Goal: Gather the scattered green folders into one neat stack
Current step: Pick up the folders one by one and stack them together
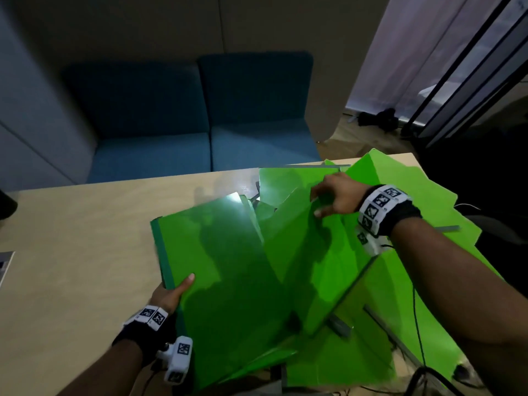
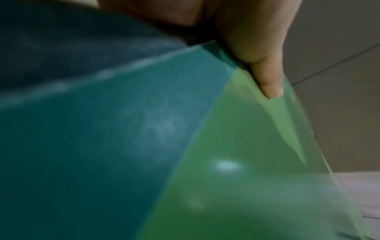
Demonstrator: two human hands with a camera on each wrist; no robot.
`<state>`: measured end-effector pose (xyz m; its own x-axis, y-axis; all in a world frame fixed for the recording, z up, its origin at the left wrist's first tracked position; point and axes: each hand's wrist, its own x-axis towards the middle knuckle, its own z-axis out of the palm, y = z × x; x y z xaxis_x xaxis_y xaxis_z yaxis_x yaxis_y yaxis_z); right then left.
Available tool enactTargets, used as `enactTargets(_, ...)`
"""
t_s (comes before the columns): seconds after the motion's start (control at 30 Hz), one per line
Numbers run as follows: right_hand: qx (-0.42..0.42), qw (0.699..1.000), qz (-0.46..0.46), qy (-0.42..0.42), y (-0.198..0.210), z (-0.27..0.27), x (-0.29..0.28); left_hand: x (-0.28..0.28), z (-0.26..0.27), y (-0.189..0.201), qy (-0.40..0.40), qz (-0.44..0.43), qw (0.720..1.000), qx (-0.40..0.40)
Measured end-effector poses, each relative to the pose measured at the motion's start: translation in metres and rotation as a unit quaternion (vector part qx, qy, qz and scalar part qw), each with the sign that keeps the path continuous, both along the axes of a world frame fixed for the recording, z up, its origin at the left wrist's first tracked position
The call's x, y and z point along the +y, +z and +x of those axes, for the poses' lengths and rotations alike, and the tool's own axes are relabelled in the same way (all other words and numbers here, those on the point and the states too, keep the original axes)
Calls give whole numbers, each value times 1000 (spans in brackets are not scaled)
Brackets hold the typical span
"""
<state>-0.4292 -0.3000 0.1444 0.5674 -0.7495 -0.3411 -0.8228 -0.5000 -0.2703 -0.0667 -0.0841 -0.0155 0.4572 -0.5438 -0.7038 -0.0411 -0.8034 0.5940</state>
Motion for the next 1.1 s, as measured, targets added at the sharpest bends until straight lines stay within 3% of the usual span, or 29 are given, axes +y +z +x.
enactTargets(0.1, -146, 983, 55, -101, 6, 21, -5, 6, -1, 0, 25, -3, 1000, -14)
enactTargets(0.2, -240, 944, 63, -220, -15, 53, -5, 7, 0, -2, 32, -35, 999, -2)
enactTargets(0.27, -256, 917, 85, -294, -39, 78, 1, 8, 2, -3, 32, -48, 998, 3)
enactTargets(0.4, -192, 893, 150, -379, -92, 122, 35, 10, 3, 0, 23, -66, 997, -20)
enactTargets(0.53, -165, 892, 168, -386, -128, 152, 70, 12, 5, 3, 40, -87, 995, -18)
enactTargets(0.7, -132, 924, 74, -351, -140, 171, 89, 14, 8, 9, 53, -133, 988, 59)
enactTargets(0.77, -213, 892, 114, -383, -133, 172, 88, 18, 15, 10, 50, -141, 987, 63)
enactTargets(0.83, -315, 833, 176, -419, -124, 171, 89, 22, 24, 11, 53, -154, 985, 58)
enactTargets(0.93, -371, 786, 247, -429, -114, 187, 97, 32, 39, 15, 60, -165, 983, 61)
enactTargets(1.03, -336, 801, 270, -415, -113, 208, 111, 45, 57, 16, 62, -161, 981, 87)
enactTargets(1.1, -363, 792, 292, -395, -113, 216, 119, 57, 68, 13, 70, -146, 979, 123)
